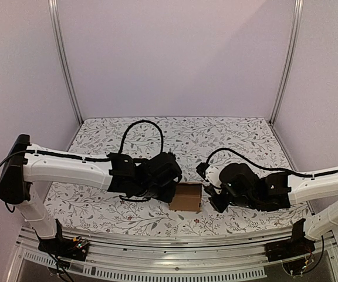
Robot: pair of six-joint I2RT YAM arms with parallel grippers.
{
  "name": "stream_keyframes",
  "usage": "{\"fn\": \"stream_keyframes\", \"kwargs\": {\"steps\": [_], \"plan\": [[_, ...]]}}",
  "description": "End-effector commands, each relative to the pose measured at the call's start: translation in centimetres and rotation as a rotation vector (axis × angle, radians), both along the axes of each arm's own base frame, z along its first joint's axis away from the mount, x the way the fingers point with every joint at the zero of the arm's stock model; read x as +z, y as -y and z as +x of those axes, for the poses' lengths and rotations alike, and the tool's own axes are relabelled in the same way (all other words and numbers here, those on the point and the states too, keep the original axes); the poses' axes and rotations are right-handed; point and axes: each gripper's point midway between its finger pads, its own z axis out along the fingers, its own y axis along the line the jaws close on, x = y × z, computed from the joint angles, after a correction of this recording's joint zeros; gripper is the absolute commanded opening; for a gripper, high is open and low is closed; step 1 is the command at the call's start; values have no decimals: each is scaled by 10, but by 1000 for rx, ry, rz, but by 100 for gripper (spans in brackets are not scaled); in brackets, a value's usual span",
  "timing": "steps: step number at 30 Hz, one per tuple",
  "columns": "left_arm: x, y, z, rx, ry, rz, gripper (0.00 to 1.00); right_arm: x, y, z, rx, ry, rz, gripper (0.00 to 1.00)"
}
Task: Fold the paper box
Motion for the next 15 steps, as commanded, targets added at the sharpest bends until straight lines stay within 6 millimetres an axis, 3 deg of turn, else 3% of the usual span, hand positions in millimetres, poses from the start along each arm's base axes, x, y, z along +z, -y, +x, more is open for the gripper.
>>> {"fn": "stream_keyframes", "kwargs": {"steps": [1,8,15], "plan": [[8,7,-2,-18,27,-21,30,5,-4,-5,7,-14,30,0],[7,9,1,-20,37,-19,27,4,-3,-8,7,-16,29,0],[5,8,2,-23,42,-5,6,5,-2,-7,-1,-16,36,0]]}}
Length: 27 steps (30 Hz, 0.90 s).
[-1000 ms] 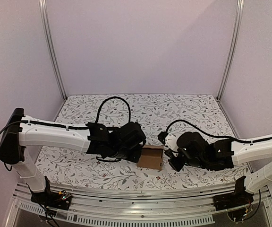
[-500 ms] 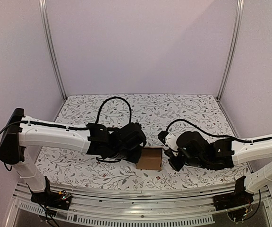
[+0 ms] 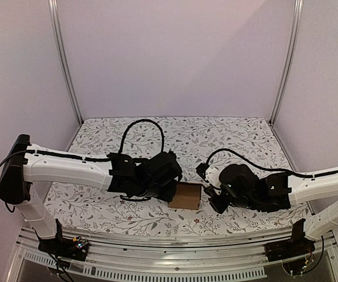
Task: Fold the paper box
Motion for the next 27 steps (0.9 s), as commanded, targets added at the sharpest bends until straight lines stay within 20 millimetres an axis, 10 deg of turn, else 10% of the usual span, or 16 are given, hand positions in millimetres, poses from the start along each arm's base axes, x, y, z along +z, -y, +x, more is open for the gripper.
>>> {"fn": "stream_keyframes", "kwargs": {"steps": [1,27], "plan": [[1,5,-1,-12,15,2,3,6,0,-3,-5,-5,29,0],[-11,13,0,-25,35,51,0,21,-35,-6,-147,-268,218,0]]}}
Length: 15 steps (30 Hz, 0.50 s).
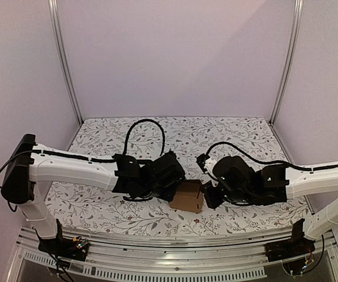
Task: Fold the paper box
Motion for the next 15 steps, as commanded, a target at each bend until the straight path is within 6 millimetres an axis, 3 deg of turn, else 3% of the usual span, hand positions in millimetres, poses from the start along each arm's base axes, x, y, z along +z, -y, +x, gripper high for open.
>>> {"fn": "stream_keyframes", "kwargs": {"steps": [1,15], "plan": [[-3,16,-9,-54,-6,1,0,6,-19,1,-32,-88,86,0],[-6,24,-11,-79,21,29,0,12,-23,17,-105,-308,239,0]]}}
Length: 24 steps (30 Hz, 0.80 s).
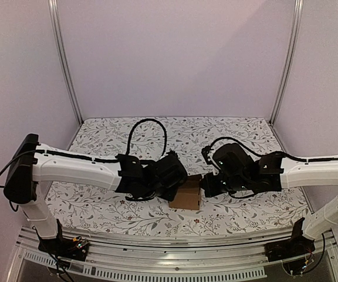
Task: Fold the paper box
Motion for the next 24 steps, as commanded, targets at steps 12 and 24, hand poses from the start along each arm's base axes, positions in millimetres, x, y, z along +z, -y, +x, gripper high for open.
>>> {"fn": "stream_keyframes", "kwargs": {"steps": [12,24], "plan": [[-9,30,-18,-106,8,22,0,19,-22,4,10,-219,211,0],[-16,33,-20,-118,9,38,0,24,-22,12,15,-290,263,0]]}}
